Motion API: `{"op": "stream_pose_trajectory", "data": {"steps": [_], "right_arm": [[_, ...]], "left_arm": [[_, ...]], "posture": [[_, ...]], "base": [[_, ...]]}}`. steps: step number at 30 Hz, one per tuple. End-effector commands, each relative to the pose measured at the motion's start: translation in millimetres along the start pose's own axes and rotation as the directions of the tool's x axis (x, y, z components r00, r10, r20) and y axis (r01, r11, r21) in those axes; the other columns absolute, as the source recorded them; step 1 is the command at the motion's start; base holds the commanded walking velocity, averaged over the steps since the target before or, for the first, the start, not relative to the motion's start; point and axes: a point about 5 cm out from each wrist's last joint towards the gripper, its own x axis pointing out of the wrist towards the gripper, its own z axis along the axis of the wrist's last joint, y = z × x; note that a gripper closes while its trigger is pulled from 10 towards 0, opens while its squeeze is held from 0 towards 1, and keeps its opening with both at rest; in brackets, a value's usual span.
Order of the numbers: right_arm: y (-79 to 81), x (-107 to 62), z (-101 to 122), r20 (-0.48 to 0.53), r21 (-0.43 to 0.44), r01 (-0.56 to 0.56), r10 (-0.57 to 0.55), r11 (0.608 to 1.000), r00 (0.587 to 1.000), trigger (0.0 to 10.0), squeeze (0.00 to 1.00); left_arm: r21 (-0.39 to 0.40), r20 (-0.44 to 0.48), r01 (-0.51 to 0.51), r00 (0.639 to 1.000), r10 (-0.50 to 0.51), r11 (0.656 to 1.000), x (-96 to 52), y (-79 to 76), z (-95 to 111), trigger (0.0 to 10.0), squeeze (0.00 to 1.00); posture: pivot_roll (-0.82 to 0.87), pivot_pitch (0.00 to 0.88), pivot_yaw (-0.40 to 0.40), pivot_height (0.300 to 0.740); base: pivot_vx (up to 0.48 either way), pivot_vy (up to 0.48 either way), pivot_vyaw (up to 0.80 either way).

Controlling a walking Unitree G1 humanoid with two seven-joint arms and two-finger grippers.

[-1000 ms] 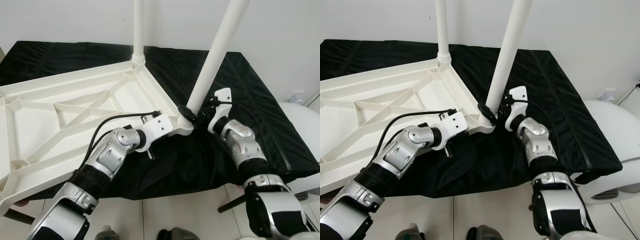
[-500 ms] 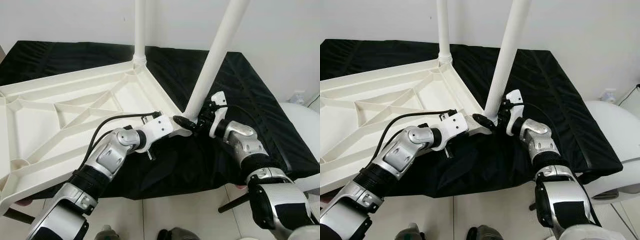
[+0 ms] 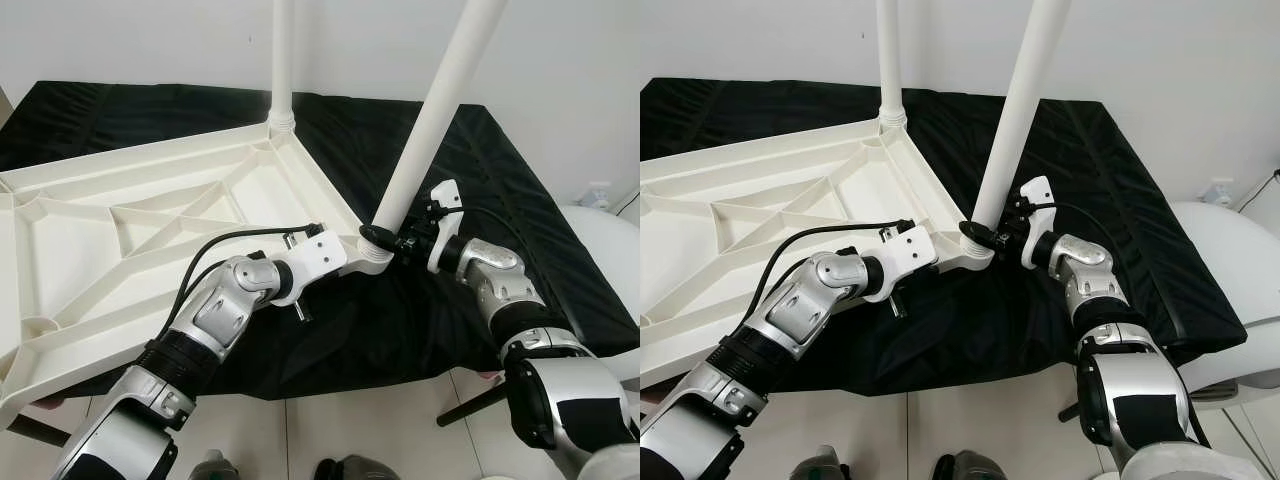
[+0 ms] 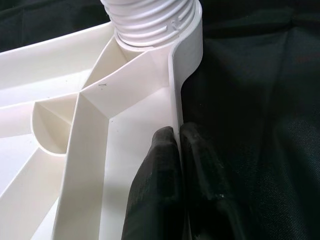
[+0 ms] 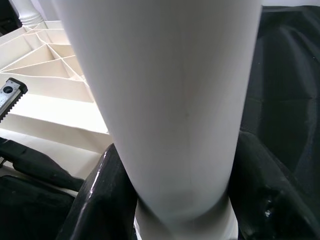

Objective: Building children table

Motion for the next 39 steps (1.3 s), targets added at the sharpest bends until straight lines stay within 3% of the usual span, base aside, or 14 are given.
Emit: {"op": "stream_pose_trajectory", "data": {"steps": [1, 10, 23, 28, 30, 35, 39], "right_arm": [[1.1, -2.5, -7, 0.008, 0.041, 0.025, -0.025, 0.999, 1.0, 10.0, 0.0], [-0.3, 0.1, -12, 0.028, 0.069, 0.19, -0.192, 0.979, 0.981, 10.0, 0.0], [18.2, 13.5, -8, 0.092, 0.058, 0.311, -0.315, 0.949, 0.945, 10.0, 0.0], [26.6, 19.0, -6, 0.117, 0.094, 0.409, -0.418, 0.908, 0.901, 10.0, 0.0], [25.2, 17.6, -10, 0.078, 0.113, 0.543, -0.552, 0.832, 0.83, 10.0, 0.0], [27.8, 17.0, -12, 0.068, 0.124, 0.617, -0.627, 0.777, 0.776, 10.0, 0.0], [40.3, 20.4, -12, 0.06, 0.138, 0.668, -0.68, 0.731, 0.731, 10.0, 0.0]], "left_arm": [[-0.004, -0.034, 0.086, 0.996, -0.086, 0.996, 4.3, -13.1, -6, 10.0, 0.0], [-0.003, -0.036, 0.086, 0.996, -0.086, 0.996, 3.4, -13.9, -7, 10.0, 0.0], [-0.005, -0.034, 0.093, 0.995, -0.093, 0.996, 3.2, -15.7, -7, 10.0, 0.0], [-0.003, -0.037, 0.098, 0.994, -0.098, 0.995, 2.7, -17.0, -8, 10.0, 0.0], [-0.005, -0.038, 0.098, 0.994, -0.098, 0.995, 2.4, -17.9, -9, 10.0, 0.0], [-0.006, -0.038, 0.098, 0.994, -0.098, 0.995, 2.2, -18.6, -9, 10.0, 0.0], [-0.009, -0.037, 0.099, 0.994, -0.099, 0.995, 2.3, -20.2, -9, 10.0, 0.0]], "posture": [[0.07, 0.02, -0.092, 0.74], [0.07, 0.023, -0.094, 0.74], [0.06, 0.028, -0.088, 0.74], [0.07, 0.025, -0.089, 0.74], [0.07, 0.02, -0.094, 0.74], [0.08, 0.018, -0.097, 0.74], [0.07, 0.016, -0.099, 0.74]], "base": [[0.0, 0.0, 0.0], [0.0, 0.0, 0.0], [0.0, 0.0, 0.0], [0.0, 0.0, 0.0], [0.0, 0.0, 0.0], [0.0, 0.0, 0.0], [0.0, 0.0, 0.0]]}}
